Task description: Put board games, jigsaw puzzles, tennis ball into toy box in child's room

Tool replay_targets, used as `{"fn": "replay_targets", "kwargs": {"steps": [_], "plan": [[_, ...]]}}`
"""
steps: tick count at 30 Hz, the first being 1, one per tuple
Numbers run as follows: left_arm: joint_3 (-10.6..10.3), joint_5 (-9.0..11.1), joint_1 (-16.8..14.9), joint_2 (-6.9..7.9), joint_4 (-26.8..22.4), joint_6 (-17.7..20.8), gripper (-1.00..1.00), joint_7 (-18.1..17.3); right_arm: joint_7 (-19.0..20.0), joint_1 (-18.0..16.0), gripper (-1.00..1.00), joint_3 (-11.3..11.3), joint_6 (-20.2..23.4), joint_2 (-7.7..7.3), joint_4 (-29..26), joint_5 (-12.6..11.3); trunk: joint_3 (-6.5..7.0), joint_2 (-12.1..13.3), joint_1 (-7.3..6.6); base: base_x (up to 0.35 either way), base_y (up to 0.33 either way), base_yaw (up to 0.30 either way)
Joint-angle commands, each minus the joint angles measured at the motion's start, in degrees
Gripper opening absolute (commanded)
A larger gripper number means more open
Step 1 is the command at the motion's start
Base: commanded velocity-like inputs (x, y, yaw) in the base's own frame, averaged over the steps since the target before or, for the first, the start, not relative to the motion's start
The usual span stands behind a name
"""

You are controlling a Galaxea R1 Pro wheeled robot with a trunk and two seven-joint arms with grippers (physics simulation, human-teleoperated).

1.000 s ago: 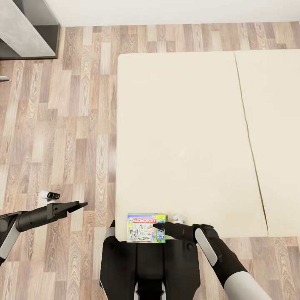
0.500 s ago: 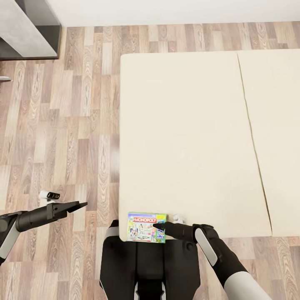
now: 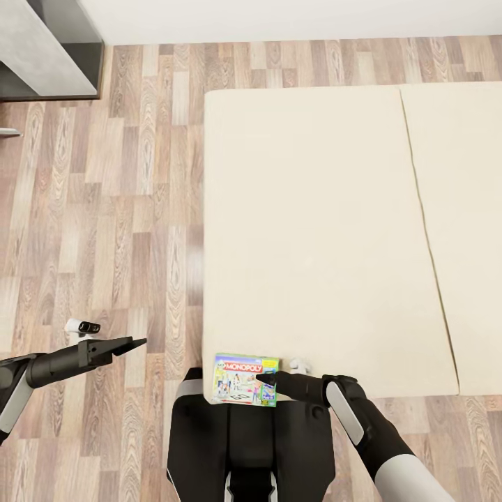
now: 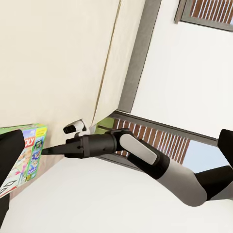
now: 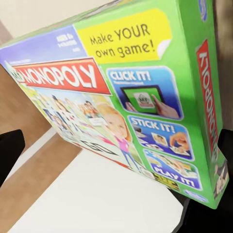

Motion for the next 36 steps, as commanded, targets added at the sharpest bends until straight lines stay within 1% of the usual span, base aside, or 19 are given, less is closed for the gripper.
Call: {"fn": "replay_targets", "kwargs": {"steps": [1, 28, 36], "plan": [[-0.02, 0.00, -0.01, 0.03, -0.01, 0.61, 1.00, -0.21, 0.05, -0.01, 1.00, -0.04, 0.27, 0.02, -0.03, -0.06, -0.05, -0.09, 0.03, 0.000, 0.071, 0.000], [-0.02, -0.01, -0.01, 0.01, -0.01, 0.61, 1.00, -0.13, 0.07, -0.02, 1.00, 0.01, 0.26, 0.01, -0.05, -0.06, -0.05, -0.09, 0.03, 0.000, 0.011, 0.000], [-0.02, 0.00, -0.01, 0.06, -0.01, 0.61, 1.00, -0.19, 0.04, -0.01, 1.00, 0.04, 0.26, 0.03, -0.04, -0.06, -0.05, -0.09, 0.03, 0.000, 0.072, 0.000]]}}
